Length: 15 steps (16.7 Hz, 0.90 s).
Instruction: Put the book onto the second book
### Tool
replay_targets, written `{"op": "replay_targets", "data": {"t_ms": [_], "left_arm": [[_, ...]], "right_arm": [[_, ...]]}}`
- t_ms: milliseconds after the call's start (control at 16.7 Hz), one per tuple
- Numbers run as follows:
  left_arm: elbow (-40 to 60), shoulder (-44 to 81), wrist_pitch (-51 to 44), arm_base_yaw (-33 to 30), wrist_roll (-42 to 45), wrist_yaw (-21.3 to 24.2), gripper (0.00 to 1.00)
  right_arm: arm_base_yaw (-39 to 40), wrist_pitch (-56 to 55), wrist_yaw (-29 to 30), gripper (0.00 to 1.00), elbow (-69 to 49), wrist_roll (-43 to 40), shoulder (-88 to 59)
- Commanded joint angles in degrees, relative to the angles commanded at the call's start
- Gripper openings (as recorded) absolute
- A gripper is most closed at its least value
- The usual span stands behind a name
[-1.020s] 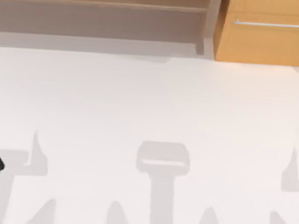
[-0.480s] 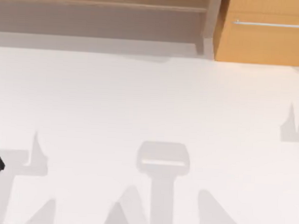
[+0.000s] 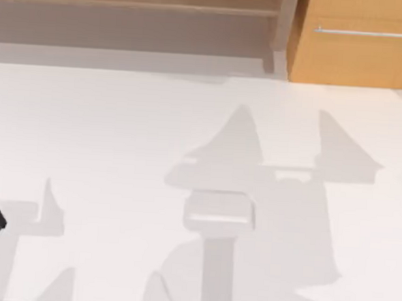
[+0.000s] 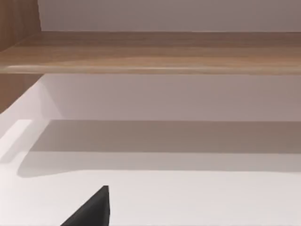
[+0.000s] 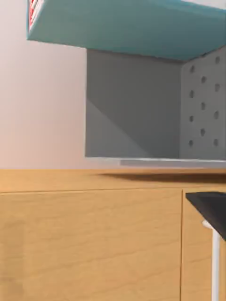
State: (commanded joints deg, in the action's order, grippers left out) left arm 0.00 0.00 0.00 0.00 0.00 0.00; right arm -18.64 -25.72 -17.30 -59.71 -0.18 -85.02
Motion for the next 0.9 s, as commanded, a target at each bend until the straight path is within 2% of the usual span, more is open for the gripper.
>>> {"op": "replay_targets", "data": {"t_ms": [240, 420, 900], "left_arm": [[0.0, 0.0, 0.0, 0.0, 0.0, 0.0, 1.0], [0.0, 0.0, 0.0, 0.0, 0.0, 0.0, 1.0], [0.0, 0.0, 0.0, 0.0, 0.0, 0.0, 1.0]], "right_arm": [[-4.0, -5.4, -3.8, 1.0, -12.8, -0.1, -19.2], [-5.8, -8.0, -5.5, 1.0, -18.7, -0.2, -27.3], [-6.2, -8.7, -5.9, 1.0, -20.6, -0.2, -29.9]]}}
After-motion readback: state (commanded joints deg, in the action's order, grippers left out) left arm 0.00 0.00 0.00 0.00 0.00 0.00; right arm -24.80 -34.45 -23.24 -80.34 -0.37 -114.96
